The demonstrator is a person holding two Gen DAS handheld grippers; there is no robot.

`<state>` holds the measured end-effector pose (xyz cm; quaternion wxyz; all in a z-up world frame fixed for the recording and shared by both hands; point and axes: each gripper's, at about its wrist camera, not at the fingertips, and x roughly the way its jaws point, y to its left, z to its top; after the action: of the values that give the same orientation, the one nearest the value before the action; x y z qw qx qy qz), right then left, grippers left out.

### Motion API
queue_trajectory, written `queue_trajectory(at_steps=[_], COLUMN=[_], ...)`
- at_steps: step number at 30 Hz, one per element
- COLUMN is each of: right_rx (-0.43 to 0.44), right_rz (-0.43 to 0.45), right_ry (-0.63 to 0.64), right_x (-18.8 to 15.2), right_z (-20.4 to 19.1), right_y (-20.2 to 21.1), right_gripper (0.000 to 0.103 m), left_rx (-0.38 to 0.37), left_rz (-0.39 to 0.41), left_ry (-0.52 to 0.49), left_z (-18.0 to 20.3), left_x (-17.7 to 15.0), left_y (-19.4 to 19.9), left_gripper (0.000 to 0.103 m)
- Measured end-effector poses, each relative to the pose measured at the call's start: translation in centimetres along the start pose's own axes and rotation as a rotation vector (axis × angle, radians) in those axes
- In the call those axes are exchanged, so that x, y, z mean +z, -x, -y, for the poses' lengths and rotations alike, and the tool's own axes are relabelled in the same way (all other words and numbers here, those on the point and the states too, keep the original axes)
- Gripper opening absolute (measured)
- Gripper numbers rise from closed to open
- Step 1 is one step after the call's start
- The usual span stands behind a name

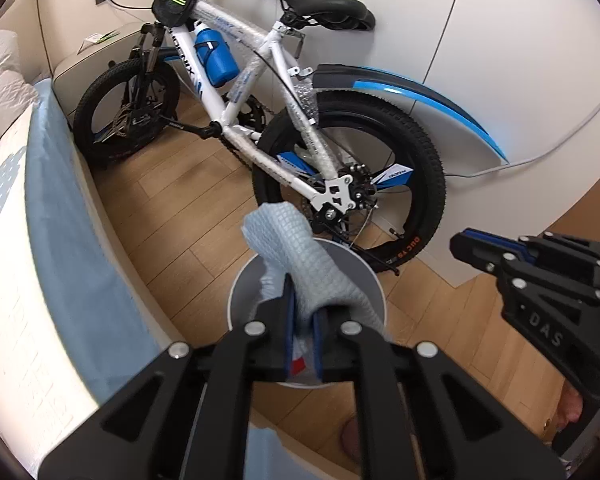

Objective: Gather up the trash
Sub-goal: 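Open the right gripper to drop the envelope while the left gripper lowers the cloth into the bin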

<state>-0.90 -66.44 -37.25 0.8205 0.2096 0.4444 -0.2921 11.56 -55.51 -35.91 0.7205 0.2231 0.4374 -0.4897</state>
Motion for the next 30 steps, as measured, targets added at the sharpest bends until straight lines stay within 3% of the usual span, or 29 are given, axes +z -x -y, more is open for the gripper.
queue_trajectory(at_steps=[1, 2, 4, 5, 10, 19, 30], right_rx=[-0.004, -0.008, -0.013, -0.015, -0.016, 0.006, 0.100], right_rz=[0.006, 0.010, 0.016, 0.017, 0.013, 0.003, -0.042], right_ry=[-0.002, -0.004, -0.012, -0.017, -0.032, -0.029, 0.040], right_x=[0.0, 0.1, 0.1, 0.1, 0.1, 0.0, -1.9], right_z=[0.2, 0.5, 1.0, 1.2, 1.8, 1.5, -0.5], right_y=[0.3, 0.5, 0.8, 0.9, 1.0, 0.8, -0.1], right_gripper=[0.007, 0.007, 0.007, 0.007, 0.007, 0.007, 0.007], left_rx=[-0.006, -0.010, -0.004, -0.002, 0.011, 0.036, 0.030], left_rz=[-0.012, -0.019, -0.005, 0.004, -0.006, -0.049, -0.114], left_ry=[0.006, 0.013, 0.012, 0.006, -0.009, 0.009, 0.059], left_z=[0.2, 0.3, 0.7, 1.0, 1.6, 0.9, -0.5], left_x=[0.3, 0.6, 0.8, 0.7, 0.7, 0.9, 0.6], left_y=[-0.3, -0.4, -0.4, -0.3, -0.5, -1.2, -2.6], left_gripper=[0.018, 0.036, 0.059, 0.062, 0.063, 0.076, 0.077])
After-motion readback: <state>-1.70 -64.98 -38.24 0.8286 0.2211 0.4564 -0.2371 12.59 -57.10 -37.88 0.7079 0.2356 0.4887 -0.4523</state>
